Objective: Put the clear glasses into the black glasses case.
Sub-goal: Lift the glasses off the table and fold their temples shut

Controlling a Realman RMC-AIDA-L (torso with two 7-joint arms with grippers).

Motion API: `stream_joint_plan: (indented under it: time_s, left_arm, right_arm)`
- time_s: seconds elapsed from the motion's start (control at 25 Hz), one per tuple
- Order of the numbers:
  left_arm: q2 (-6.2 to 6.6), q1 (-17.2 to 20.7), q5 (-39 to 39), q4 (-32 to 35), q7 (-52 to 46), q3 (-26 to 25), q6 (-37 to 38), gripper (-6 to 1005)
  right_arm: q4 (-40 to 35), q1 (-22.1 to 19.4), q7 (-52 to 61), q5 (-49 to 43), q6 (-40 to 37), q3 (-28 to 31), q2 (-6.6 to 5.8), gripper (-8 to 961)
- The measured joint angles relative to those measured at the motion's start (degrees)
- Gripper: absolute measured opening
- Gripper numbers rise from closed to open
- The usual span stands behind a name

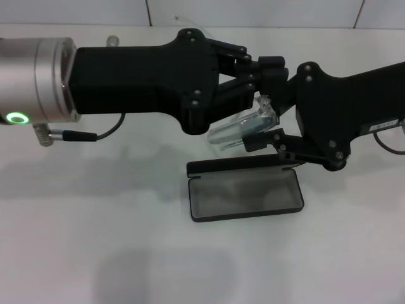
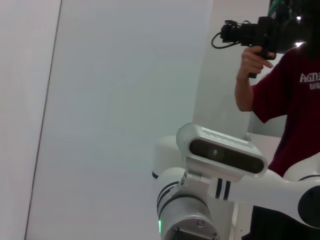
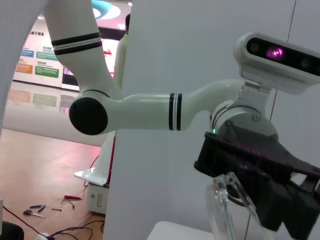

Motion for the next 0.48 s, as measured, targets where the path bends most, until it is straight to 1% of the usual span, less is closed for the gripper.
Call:
stream_joint_plan:
  time_s: [0.12,0.48]
  left_arm:
    - [-0.04,0.0,0.1,-0.1,-0.1,-0.7,0.9,99]
    - [-0.10,0.0,0.1,-0.1,-0.3,-0.7,1.6,99]
  right_arm:
    - [0.0,0.0,-0.2,0.0,0.0,0.0,-0.01,98]
    - [0.0,-0.2,-0.4,0.0,0.0,0.0,-0.01,98]
